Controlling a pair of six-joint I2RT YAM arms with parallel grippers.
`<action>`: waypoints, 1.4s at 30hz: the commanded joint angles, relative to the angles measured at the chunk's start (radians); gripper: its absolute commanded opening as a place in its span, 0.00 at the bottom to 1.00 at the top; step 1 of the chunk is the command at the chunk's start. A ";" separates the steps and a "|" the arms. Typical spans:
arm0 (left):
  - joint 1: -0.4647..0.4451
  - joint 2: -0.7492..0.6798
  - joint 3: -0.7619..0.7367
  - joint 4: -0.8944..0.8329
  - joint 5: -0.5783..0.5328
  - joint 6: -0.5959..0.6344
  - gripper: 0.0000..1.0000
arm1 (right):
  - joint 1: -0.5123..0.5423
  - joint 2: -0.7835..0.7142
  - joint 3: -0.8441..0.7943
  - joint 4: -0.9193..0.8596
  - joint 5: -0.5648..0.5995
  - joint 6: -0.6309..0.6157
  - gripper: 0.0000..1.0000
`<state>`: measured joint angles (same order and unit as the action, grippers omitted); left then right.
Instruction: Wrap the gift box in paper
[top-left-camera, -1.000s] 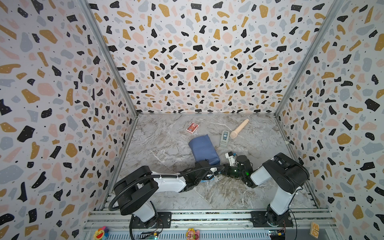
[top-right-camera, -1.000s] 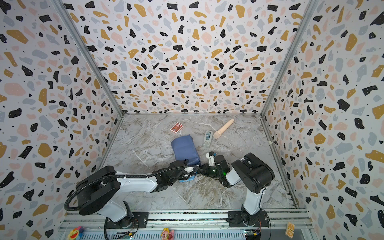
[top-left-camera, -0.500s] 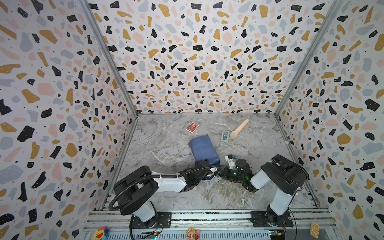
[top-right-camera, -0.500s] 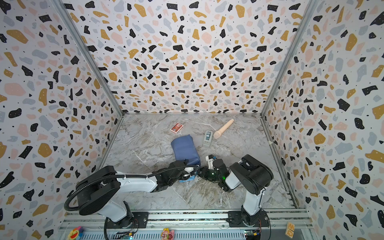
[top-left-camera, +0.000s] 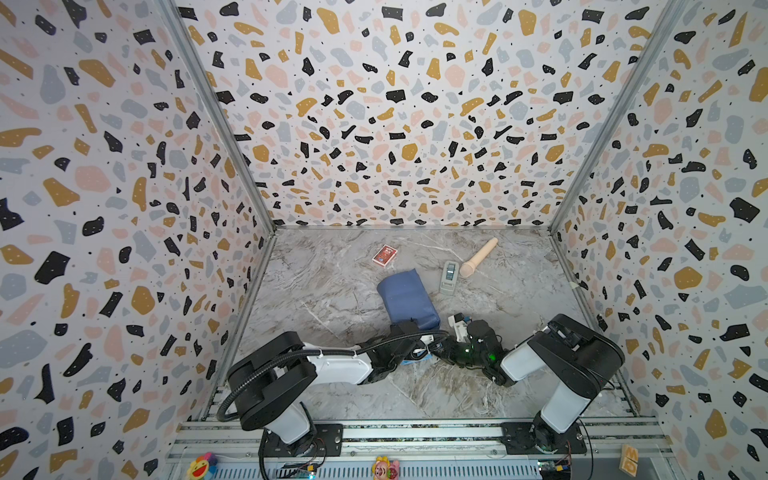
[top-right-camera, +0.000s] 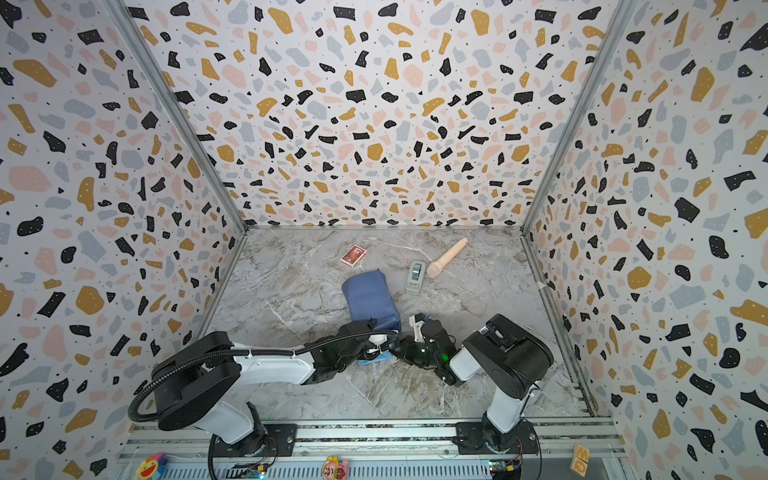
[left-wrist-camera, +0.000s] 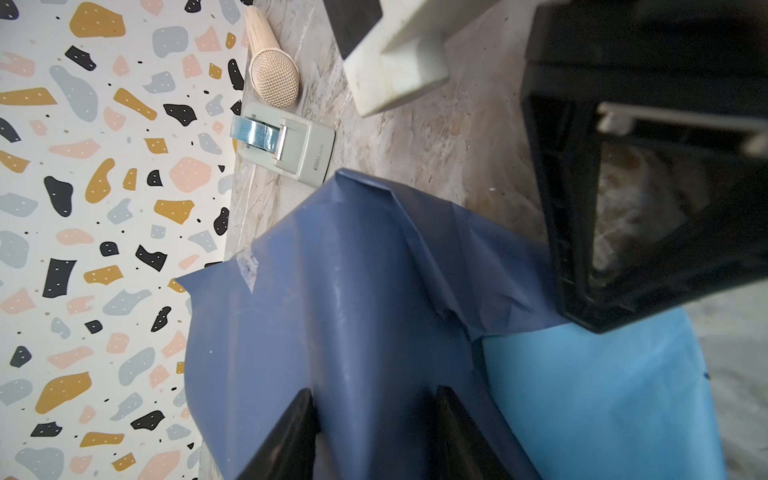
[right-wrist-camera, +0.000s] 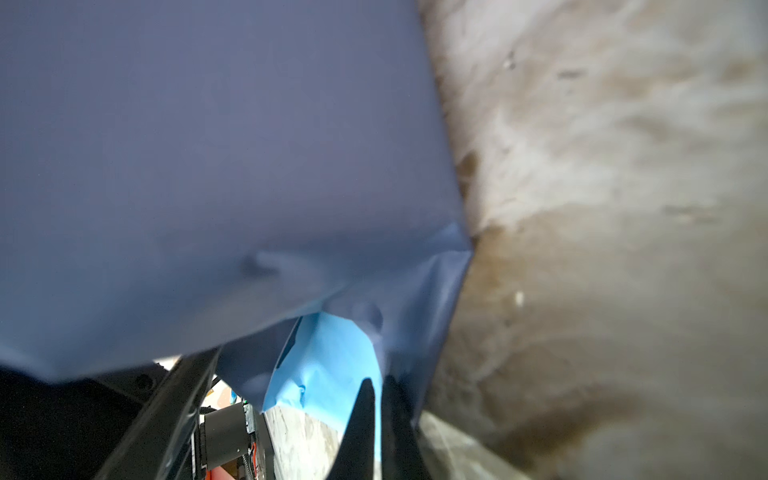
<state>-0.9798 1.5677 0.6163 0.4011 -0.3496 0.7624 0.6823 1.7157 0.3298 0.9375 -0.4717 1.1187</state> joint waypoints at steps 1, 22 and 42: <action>0.004 0.026 -0.001 -0.093 0.026 -0.021 0.45 | -0.009 -0.065 0.042 -0.046 -0.058 -0.039 0.11; 0.004 0.020 -0.002 -0.096 0.030 -0.023 0.45 | -0.089 -0.121 0.066 -0.311 -0.005 -0.215 0.10; 0.004 0.022 -0.001 -0.100 0.031 -0.026 0.45 | -0.057 -0.047 0.119 -0.273 -0.015 -0.209 0.08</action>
<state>-0.9798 1.5677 0.6182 0.3973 -0.3496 0.7563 0.6155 1.6562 0.4213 0.6659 -0.4858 0.9283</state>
